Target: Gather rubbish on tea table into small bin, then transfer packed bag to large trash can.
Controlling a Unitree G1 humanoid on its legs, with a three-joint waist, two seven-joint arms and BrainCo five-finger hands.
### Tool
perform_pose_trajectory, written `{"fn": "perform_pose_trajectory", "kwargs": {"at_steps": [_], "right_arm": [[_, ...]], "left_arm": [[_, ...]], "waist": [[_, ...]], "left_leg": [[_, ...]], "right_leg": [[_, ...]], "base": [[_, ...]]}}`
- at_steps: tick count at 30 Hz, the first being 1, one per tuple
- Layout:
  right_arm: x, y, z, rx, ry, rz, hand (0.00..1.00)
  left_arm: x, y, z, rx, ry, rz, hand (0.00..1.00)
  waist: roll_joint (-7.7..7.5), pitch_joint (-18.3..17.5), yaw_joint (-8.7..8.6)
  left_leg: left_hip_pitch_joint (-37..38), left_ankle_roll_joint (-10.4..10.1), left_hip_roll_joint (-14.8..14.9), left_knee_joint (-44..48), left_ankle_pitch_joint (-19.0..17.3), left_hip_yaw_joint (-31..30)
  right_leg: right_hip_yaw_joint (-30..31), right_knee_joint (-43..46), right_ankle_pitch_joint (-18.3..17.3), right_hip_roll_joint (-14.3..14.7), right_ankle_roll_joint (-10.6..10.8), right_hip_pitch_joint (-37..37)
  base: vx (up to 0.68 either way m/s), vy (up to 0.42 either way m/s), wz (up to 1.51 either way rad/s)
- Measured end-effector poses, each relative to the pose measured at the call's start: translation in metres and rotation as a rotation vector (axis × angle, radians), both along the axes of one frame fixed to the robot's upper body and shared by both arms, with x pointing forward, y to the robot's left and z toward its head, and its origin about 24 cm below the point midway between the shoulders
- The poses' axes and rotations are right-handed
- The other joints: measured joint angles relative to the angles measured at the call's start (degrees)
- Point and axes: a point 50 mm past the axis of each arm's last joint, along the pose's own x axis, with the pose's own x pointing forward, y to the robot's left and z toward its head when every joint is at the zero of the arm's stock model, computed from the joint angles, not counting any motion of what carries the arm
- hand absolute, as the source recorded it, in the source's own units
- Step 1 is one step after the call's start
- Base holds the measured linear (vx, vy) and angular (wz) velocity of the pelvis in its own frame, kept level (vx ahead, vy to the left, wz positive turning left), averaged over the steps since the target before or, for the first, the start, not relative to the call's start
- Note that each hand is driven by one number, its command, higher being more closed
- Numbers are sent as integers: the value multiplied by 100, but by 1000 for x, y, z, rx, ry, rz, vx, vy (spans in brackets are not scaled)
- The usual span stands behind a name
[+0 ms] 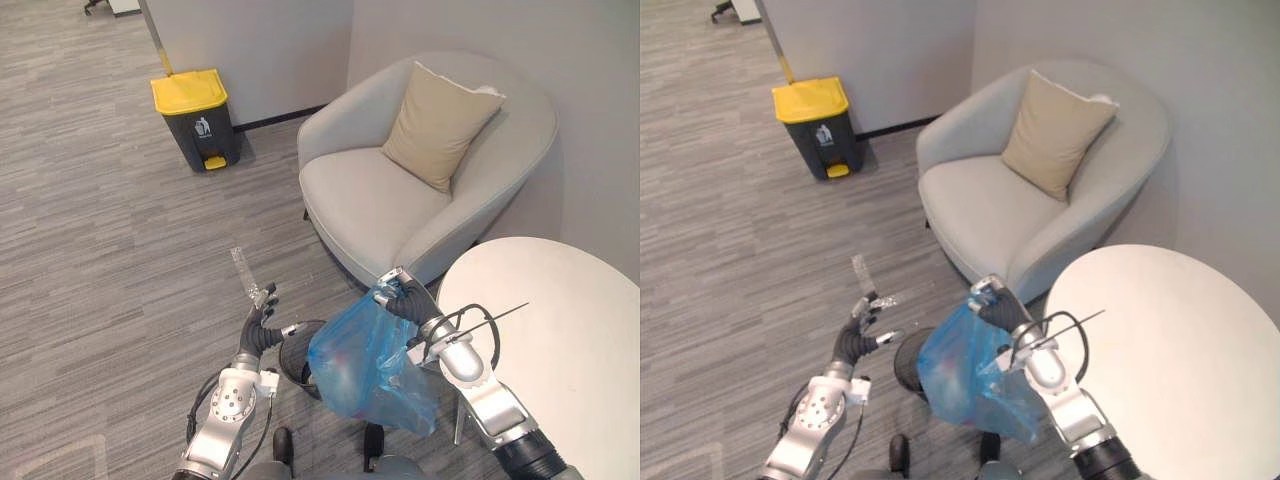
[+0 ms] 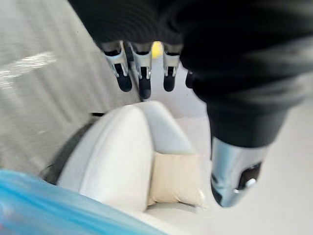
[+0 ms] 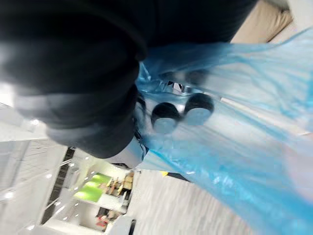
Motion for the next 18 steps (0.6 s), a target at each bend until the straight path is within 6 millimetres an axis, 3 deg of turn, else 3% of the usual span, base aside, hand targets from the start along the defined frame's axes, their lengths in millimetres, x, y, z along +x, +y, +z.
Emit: {"fn": "perform_pose_trajectory", "kwargs": {"at_steps": [7,12,18], "right_arm": [[2,7,12,44,18,135,100],[4,23,27,102,4,247,100],[5,38,35,101,-18,324,100]], "left_arm": [[5,-16,18,126,-95,-177,0],[22,-32,47,273,-258,-347,0],[27,-48,57,353,-340,-425,0]], "waist": [[13,-54,-1],[36,-192,-26],[30,-210,-50]], "left_leg": [[112,1,-14,-3,-5,102],[133,5,-14,-6,-13,136],[133,4,-16,-8,-10,168]], "right_leg": [[96,0,1,12,-1,53],[130,-5,-28,14,-3,57],[161,-53,-10,17,-15,59]], "base": [[0,4,-7],[-29,0,-3],[-13,0,-2]]}}
